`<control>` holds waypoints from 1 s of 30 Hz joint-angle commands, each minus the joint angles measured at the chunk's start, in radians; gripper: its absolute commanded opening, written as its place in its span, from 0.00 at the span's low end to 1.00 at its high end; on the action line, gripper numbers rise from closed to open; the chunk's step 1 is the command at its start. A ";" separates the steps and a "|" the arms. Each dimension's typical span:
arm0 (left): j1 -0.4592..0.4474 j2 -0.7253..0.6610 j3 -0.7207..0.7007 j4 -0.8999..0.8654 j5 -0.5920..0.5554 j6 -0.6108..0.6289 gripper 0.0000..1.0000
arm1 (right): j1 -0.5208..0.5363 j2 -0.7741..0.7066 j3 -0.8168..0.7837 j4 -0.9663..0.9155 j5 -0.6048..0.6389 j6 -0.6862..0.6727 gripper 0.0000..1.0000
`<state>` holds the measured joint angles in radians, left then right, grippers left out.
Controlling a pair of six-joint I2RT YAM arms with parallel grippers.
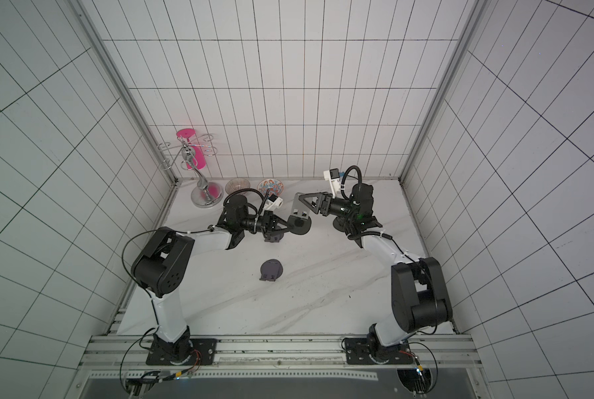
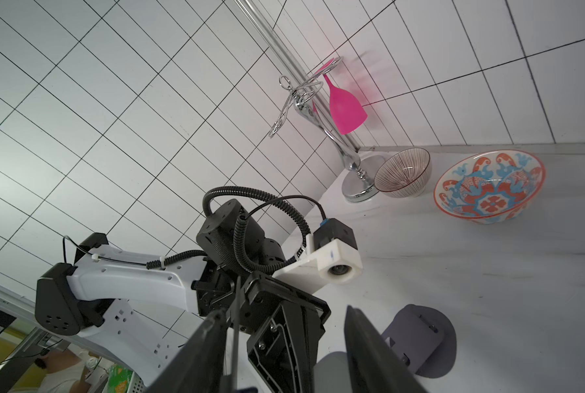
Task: Open the phone stand
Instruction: Place the phone stand at the center of the board.
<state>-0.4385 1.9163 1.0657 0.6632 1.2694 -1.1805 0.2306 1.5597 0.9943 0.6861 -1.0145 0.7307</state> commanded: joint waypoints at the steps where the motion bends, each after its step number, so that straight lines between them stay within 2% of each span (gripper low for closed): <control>1: 0.000 -0.011 0.020 -0.100 0.010 0.089 0.00 | 0.013 0.010 0.045 0.074 -0.039 0.023 0.51; 5: 0.003 -0.013 0.026 -0.139 0.005 0.114 0.00 | 0.015 0.005 0.046 0.070 -0.054 0.020 0.36; 9: 0.007 -0.002 0.033 -0.137 0.002 0.112 0.00 | 0.016 -0.004 0.041 0.060 -0.062 0.012 0.10; 13: 0.010 -0.001 0.041 -0.129 -0.003 0.108 0.00 | 0.018 -0.011 0.038 0.025 -0.065 -0.009 0.01; 14: 0.011 0.000 0.044 -0.125 -0.002 0.107 0.00 | 0.019 -0.011 0.037 0.020 -0.069 -0.011 0.04; 15: 0.011 0.001 0.044 -0.114 -0.002 0.102 0.00 | 0.020 -0.012 0.033 0.017 -0.069 -0.010 0.12; 17: 0.012 0.003 0.044 -0.093 -0.001 0.090 0.00 | 0.019 -0.015 0.018 0.016 -0.066 -0.010 0.34; 21: 0.016 -0.002 0.040 -0.063 0.003 0.074 0.00 | 0.017 -0.022 -0.012 0.001 -0.060 -0.014 0.47; 23: 0.016 -0.007 0.036 -0.056 0.004 0.070 0.00 | 0.015 -0.023 -0.024 -0.005 -0.059 -0.014 0.45; 26: 0.018 -0.007 0.032 -0.055 0.004 0.072 0.00 | 0.015 -0.025 -0.031 -0.002 -0.063 -0.010 0.22; 30: 0.020 -0.002 0.030 -0.050 -0.001 0.070 0.00 | 0.016 -0.020 -0.023 -0.004 -0.071 0.002 0.05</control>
<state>-0.4232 1.9163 1.0805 0.5640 1.2629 -1.1038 0.2440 1.5612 0.9863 0.6708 -1.0714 0.7380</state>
